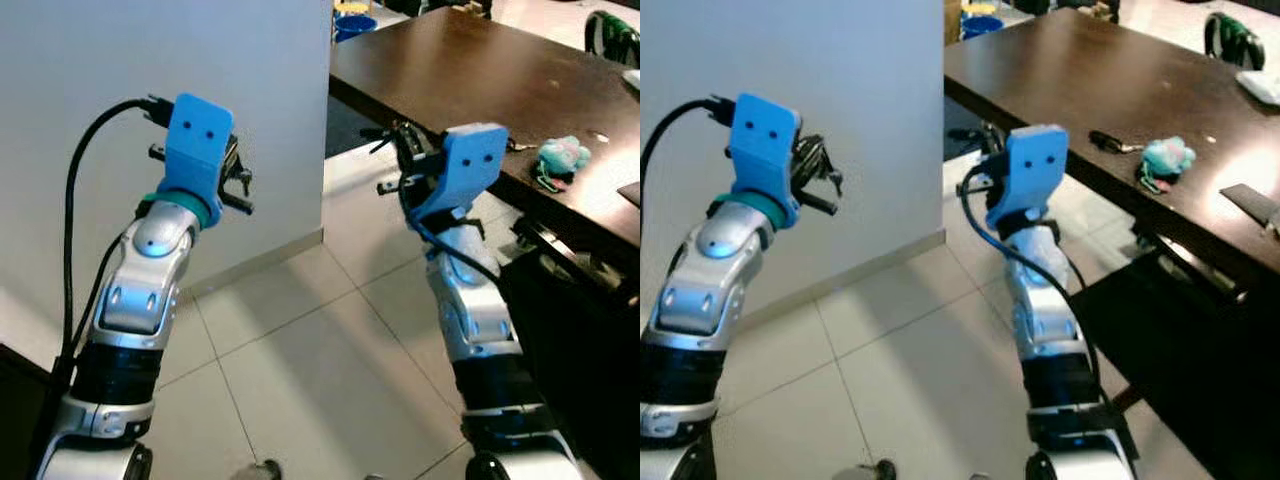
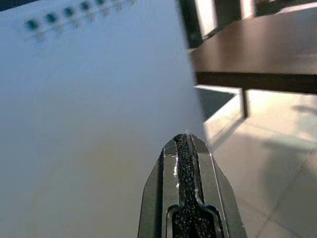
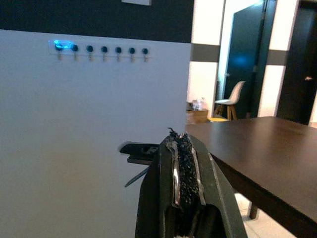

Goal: Hang keys on a hook

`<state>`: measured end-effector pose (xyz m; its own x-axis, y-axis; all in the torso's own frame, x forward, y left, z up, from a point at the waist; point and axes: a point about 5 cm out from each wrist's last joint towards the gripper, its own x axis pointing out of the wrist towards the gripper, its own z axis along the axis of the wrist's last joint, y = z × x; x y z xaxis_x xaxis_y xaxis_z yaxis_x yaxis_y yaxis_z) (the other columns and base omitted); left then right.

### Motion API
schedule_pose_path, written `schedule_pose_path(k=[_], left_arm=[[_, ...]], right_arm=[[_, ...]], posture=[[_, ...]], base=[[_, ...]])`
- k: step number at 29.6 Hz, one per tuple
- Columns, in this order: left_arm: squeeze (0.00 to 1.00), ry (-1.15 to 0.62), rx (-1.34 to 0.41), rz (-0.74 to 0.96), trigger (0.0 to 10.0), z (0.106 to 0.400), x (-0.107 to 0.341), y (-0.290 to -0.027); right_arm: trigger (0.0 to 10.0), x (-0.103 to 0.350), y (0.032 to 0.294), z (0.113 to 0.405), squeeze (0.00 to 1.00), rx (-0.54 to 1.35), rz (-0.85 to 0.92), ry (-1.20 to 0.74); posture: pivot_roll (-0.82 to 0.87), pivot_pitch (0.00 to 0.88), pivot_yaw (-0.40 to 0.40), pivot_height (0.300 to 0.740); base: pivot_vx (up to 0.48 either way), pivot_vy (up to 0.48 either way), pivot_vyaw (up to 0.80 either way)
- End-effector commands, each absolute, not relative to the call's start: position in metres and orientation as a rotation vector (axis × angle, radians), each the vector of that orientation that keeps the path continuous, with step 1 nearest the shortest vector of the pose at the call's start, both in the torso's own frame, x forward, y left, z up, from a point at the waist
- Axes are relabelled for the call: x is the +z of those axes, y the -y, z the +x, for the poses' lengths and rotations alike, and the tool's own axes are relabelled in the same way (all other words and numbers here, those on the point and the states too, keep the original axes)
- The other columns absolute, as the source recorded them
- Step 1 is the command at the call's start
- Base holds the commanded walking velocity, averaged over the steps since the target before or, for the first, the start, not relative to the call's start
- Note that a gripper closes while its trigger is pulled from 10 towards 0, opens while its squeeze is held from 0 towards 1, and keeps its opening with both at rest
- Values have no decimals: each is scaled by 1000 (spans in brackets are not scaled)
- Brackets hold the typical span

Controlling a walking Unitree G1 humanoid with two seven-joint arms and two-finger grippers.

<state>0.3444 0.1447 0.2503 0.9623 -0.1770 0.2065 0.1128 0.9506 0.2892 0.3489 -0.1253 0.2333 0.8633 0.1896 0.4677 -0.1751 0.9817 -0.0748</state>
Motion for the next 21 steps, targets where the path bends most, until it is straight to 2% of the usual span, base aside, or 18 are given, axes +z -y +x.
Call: schedule_pose_path(k=[1, 20, 21], left_arm=[[0, 238, -145, 288, 10000, 343, 251, -146], [0, 274, -157, 297, 10000, 342, 254, -144], [0, 278, -155, 297, 10000, 342, 254, -144]], right_arm=[[10000, 232, 120, 349, 0, 205, -34, 493], [10000, 231, 120, 349, 0, 202, -28, 492], [10000, 230, 120, 349, 0, 204, -22, 490]], posture=[[73, 0, 96, 740], [74, 0, 99, 740], [74, 0, 99, 740]], base=[[0, 0, 794], [0, 0, 797], [461, 0, 538]])
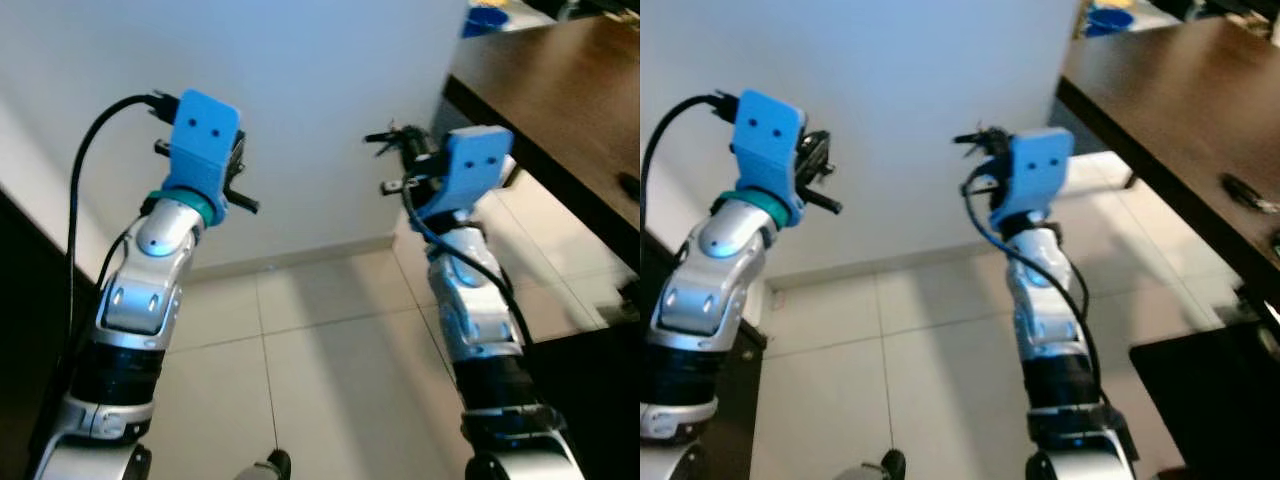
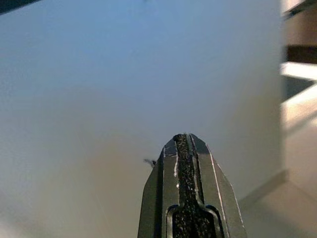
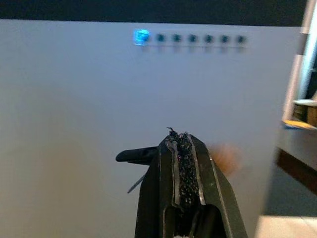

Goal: Hang keys on a hook

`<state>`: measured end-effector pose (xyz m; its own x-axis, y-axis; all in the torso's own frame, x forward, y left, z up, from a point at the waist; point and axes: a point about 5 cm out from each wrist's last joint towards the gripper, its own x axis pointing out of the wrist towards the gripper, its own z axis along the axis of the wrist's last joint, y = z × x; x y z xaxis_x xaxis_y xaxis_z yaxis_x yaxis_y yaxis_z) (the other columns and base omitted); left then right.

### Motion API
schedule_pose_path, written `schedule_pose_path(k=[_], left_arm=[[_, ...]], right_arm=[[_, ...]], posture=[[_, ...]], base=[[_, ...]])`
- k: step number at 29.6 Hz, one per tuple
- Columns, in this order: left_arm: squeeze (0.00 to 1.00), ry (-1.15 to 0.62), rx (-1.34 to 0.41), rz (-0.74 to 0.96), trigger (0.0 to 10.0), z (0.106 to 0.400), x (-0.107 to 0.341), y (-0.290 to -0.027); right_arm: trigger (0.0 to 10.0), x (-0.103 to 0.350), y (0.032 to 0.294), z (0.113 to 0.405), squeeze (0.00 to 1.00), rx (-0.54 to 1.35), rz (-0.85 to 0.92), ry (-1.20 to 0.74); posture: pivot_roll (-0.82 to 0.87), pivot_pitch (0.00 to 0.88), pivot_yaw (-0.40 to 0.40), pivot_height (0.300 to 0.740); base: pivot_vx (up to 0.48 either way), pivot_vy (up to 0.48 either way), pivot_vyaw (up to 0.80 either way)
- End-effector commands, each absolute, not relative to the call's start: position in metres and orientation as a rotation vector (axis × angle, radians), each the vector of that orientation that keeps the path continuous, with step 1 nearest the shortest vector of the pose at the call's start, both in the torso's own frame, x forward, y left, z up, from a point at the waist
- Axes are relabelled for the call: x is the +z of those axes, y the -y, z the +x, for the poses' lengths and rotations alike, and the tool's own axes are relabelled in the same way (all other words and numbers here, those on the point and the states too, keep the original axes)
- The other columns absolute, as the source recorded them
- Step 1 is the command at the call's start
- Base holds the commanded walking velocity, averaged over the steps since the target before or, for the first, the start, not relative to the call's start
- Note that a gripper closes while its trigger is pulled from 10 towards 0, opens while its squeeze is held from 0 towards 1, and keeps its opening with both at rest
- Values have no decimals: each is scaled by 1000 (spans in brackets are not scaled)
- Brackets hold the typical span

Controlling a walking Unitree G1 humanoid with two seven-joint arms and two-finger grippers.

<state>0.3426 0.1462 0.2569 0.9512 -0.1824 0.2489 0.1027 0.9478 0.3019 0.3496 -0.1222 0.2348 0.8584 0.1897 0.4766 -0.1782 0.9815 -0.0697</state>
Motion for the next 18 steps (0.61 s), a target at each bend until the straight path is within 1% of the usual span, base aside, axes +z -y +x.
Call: schedule_pose_path(k=[1, 18], left_arm=[[0, 281, -153, 297, 10000, 342, 255, -144], [0, 290, -150, 302, 10000, 342, 256, -145]], right_arm=[[10000, 230, 119, 349, 0, 209, -16, 489], [10000, 231, 117, 347, 0, 226, -3, 498]], posture=[[74, 0, 99, 740], [78, 0, 101, 740]], base=[[461, 0, 0], [461, 0, 0]])
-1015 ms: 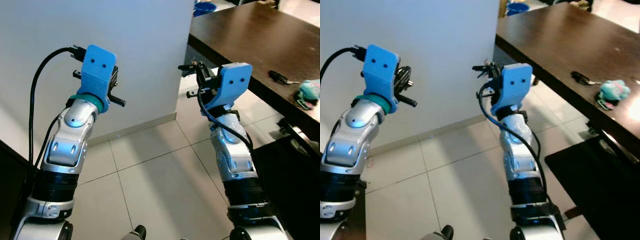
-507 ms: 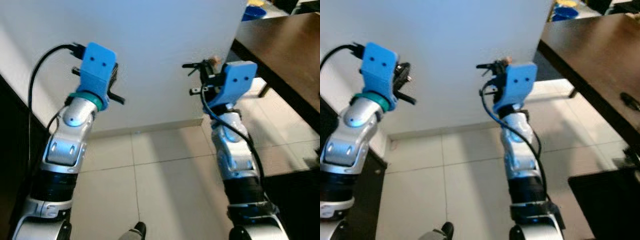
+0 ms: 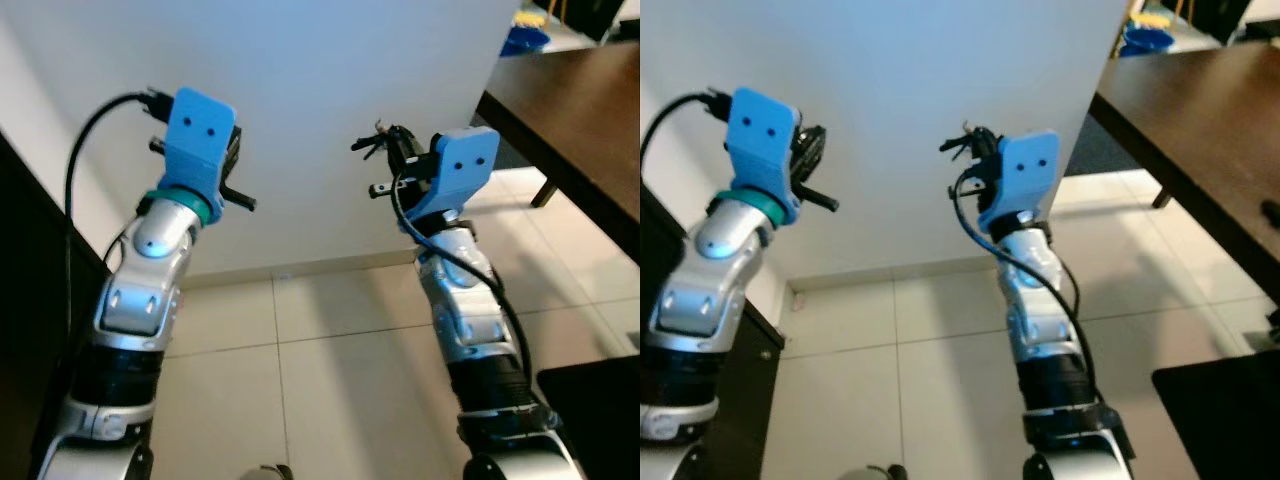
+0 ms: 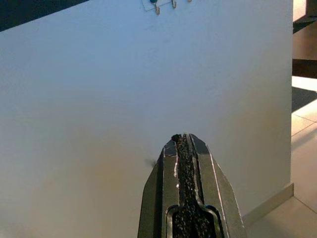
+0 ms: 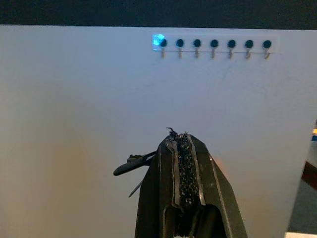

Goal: Hang keys on a hook

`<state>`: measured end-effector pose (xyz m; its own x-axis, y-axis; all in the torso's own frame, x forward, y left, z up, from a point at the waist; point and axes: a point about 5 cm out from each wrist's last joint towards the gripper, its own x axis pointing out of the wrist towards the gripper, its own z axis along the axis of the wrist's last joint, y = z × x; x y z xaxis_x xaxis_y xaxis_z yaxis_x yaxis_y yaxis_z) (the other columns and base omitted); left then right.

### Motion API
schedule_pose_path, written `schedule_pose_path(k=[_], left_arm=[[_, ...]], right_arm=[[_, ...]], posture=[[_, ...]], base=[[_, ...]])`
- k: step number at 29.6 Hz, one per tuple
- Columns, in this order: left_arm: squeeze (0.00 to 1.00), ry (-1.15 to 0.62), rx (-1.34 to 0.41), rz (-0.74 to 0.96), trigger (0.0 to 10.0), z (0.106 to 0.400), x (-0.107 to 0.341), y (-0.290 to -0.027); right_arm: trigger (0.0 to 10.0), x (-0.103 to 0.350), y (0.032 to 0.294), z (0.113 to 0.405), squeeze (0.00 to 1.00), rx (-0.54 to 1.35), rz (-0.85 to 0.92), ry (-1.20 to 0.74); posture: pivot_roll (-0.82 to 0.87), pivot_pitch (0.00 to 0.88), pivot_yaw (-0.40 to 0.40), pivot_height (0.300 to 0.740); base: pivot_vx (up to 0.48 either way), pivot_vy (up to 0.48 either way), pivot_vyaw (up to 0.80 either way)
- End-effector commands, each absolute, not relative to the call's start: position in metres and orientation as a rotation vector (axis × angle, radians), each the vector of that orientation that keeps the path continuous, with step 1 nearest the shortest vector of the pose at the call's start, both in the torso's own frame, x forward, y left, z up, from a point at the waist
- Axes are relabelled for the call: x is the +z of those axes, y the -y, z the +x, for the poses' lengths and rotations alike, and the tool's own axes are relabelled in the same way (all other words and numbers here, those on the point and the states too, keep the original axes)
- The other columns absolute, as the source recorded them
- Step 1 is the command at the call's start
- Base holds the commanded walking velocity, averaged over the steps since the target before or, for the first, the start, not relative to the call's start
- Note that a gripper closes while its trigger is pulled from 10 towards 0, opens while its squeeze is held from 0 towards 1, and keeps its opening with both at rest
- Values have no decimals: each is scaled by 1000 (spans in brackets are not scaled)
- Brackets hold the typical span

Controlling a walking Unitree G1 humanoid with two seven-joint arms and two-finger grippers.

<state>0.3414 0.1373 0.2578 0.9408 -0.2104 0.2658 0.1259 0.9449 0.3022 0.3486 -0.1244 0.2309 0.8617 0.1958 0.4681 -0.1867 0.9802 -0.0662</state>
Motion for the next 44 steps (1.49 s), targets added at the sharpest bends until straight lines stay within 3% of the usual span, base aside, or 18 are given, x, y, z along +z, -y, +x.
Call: schedule_pose_path(k=[1, 23, 38, 44], left_arm=[[0, 292, -149, 300, 10000, 342, 256, -145], [0, 539, -186, 162, 10000, 326, 299, -135], [0, 636, -388, 192, 10000, 303, 310, -104], [0, 642, -447, 208, 10000, 297, 308, -98]], right_arm=[[10000, 232, 116, 347, 0, 230, -7, 501], [10000, 248, 116, 343, 0, 283, -34, 584], [10000, 277, 150, 347, 0, 131, -50, 693], [10000, 282, 157, 347, 0, 109, -58, 710]], posture=[[78, 0, 102, 740], [77, 0, 94, 740], [66, 0, 84, 740], [67, 0, 83, 740]], base=[[461, 0, 0], [465, 0, 0], [458, 0, 0], [99, 0, 0]])
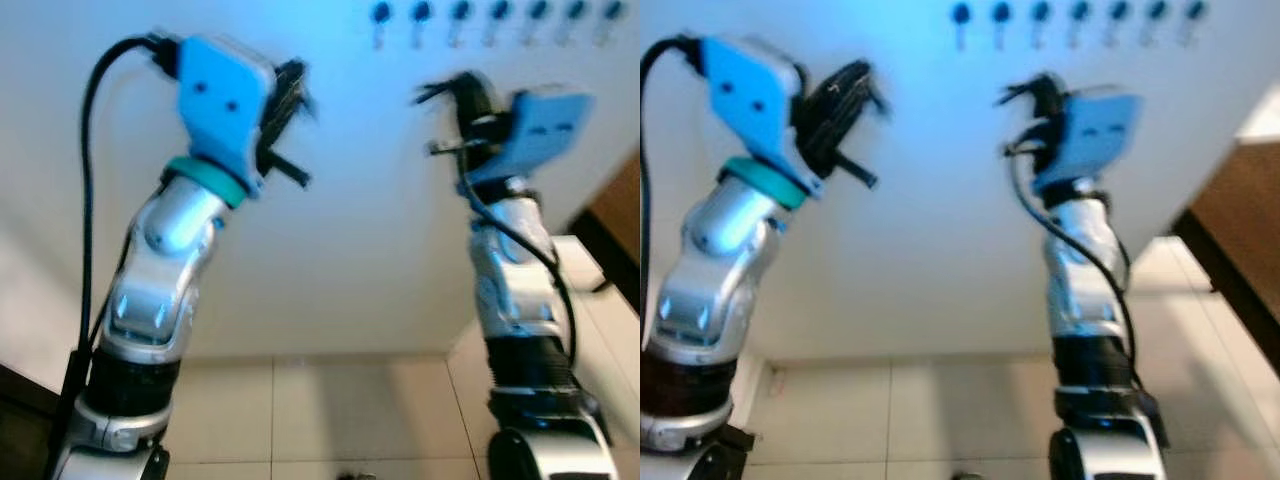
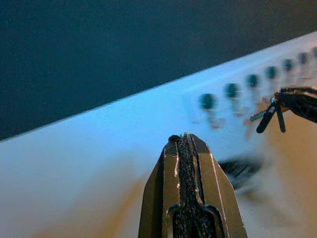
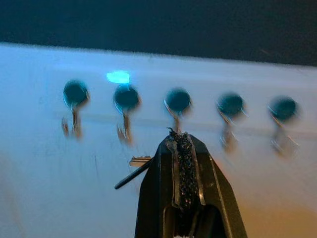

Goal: Hang keys on a hook

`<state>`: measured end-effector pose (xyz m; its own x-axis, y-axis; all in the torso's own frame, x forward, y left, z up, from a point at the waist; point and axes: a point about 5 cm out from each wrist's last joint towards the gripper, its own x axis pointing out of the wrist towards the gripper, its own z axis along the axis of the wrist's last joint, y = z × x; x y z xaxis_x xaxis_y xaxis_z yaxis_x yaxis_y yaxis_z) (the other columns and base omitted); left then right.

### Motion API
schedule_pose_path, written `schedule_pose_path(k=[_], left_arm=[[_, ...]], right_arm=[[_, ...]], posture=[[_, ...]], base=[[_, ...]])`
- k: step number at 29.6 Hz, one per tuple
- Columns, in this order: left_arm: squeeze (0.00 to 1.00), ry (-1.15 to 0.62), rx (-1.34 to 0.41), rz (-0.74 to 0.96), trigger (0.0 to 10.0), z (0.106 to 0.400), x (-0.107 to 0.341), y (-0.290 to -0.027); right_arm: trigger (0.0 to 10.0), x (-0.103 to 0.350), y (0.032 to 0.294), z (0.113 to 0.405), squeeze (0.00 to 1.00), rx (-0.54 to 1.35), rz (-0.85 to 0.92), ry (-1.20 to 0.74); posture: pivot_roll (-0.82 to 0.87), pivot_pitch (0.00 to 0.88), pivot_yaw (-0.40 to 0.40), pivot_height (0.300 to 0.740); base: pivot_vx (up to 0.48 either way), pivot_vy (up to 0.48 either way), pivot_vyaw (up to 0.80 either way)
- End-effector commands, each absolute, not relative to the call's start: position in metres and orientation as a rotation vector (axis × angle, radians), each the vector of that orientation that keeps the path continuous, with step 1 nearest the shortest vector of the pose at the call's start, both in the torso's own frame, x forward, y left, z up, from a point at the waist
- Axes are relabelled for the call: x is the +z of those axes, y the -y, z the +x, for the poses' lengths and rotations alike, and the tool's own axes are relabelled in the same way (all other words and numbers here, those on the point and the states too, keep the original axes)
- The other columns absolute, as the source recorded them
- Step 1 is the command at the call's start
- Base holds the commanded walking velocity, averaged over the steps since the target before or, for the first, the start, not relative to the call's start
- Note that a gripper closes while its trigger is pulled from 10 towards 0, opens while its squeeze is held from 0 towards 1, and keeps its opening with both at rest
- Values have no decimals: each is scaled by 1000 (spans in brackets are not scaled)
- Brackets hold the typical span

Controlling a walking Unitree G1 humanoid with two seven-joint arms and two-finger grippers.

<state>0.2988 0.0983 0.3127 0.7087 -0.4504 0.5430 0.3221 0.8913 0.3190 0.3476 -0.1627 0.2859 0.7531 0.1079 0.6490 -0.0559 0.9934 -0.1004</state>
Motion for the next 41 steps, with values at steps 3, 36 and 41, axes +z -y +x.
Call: schedule_pose_path(k=[3, 36, 41], left_arm=[[0, 651, -475, 216, 10000, 294, 309, -95], [0, 641, -505, 216, 10000, 292, 310, -93], [0, 640, -506, 214, 10000, 292, 310, -92]], right_arm=[[10000, 282, 156, 348, 0, 111, -62, 714], [10000, 280, 147, 355, 0, 150, -124, 698], [10000, 287, 145, 358, 0, 150, -124, 713]], posture=[[69, 0, 85, 740], [70, 5, 91, 740], [73, 11, 93, 740]], base=[[0, 0, 0], [0, 0, 0], [0, 0, 0]])
